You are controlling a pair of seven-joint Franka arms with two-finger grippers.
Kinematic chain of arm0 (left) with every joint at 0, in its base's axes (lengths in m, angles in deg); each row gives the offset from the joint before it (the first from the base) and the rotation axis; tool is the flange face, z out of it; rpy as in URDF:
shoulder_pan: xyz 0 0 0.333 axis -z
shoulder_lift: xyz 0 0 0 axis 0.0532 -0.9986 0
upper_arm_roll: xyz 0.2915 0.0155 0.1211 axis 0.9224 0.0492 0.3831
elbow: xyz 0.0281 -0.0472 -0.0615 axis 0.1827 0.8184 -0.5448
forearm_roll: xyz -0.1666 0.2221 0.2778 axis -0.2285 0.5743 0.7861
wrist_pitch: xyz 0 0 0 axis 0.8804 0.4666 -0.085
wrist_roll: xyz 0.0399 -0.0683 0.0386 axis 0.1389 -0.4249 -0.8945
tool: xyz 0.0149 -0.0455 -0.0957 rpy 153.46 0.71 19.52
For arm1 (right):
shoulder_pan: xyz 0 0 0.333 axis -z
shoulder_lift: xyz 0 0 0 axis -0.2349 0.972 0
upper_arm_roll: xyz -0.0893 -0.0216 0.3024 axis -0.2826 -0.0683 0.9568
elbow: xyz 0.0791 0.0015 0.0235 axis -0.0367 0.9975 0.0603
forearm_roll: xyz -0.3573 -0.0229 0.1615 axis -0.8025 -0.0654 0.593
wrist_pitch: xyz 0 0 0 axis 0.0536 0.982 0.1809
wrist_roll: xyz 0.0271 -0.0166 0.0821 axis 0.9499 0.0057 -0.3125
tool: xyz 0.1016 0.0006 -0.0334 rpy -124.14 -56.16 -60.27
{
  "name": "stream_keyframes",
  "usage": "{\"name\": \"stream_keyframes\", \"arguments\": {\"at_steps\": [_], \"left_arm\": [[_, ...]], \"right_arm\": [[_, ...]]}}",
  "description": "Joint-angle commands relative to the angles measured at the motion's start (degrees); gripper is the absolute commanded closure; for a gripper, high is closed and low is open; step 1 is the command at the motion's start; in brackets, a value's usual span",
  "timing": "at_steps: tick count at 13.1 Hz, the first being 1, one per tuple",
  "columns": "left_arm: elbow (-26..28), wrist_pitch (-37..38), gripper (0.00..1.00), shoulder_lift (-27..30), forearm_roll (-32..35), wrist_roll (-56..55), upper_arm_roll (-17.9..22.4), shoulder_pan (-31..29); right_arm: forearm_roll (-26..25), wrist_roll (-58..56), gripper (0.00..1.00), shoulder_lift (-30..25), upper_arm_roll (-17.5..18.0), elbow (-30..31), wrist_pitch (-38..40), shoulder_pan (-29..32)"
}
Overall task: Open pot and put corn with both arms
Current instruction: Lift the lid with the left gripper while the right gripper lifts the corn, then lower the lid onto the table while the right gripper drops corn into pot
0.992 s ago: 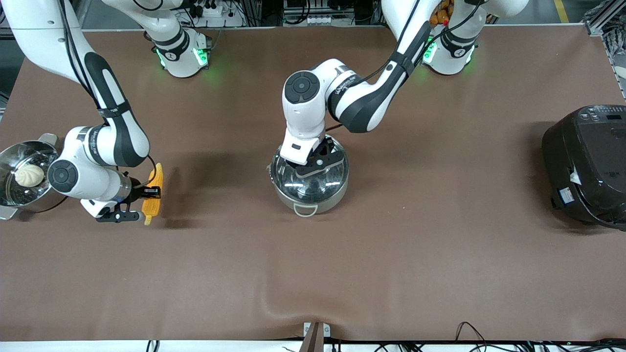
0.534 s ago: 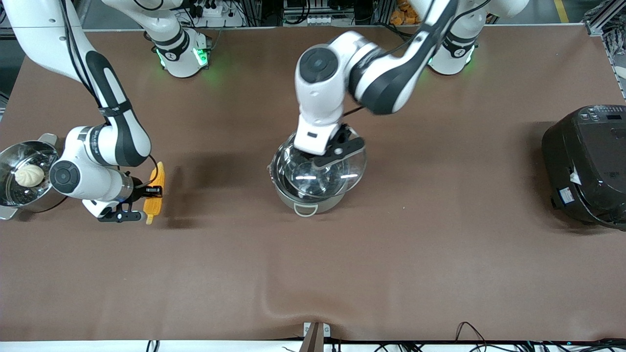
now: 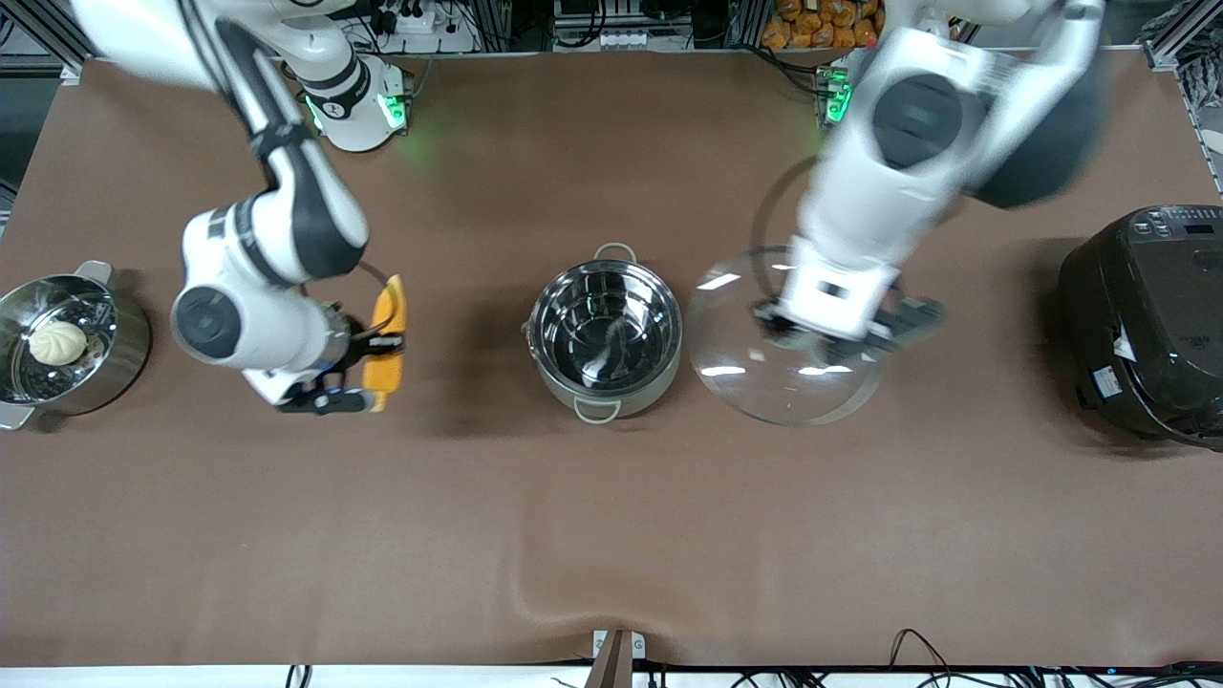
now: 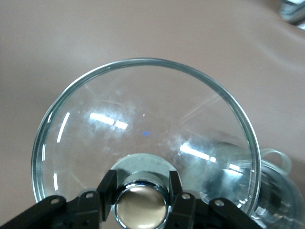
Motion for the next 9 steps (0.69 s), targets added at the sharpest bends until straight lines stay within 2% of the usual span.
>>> {"name": "stream_keyframes", "arguments": {"at_steps": [1,4,7,9], "left_arm": [[6.8,-1.4,1.00,2.6,0.9,8.8,-1.0,-6.8],[16.2,-11.5,1.00,2.8,1.3,10.3,-1.0,-11.2],[26.7,-22.6,1.00,2.4,1.3,14.1,-1.1,-14.5],[35.1,-33.8,1.00,2.3,1.3,17.0,-1.1,-15.8]], "right_arm": [[-0.1,3.9,1.00,0.3,-0.2,-4.6,1.0,-9.6],[-3.7,8.7,1.00,4.7,-0.3,-10.6,0.5,-18.2],[-5.0,12.6,1.00,11.7,-0.4,-16.9,0.5,-21.7],[-5.1,14.1,1.00,15.2,-0.5,-20.3,0.4,-23.4]]}}
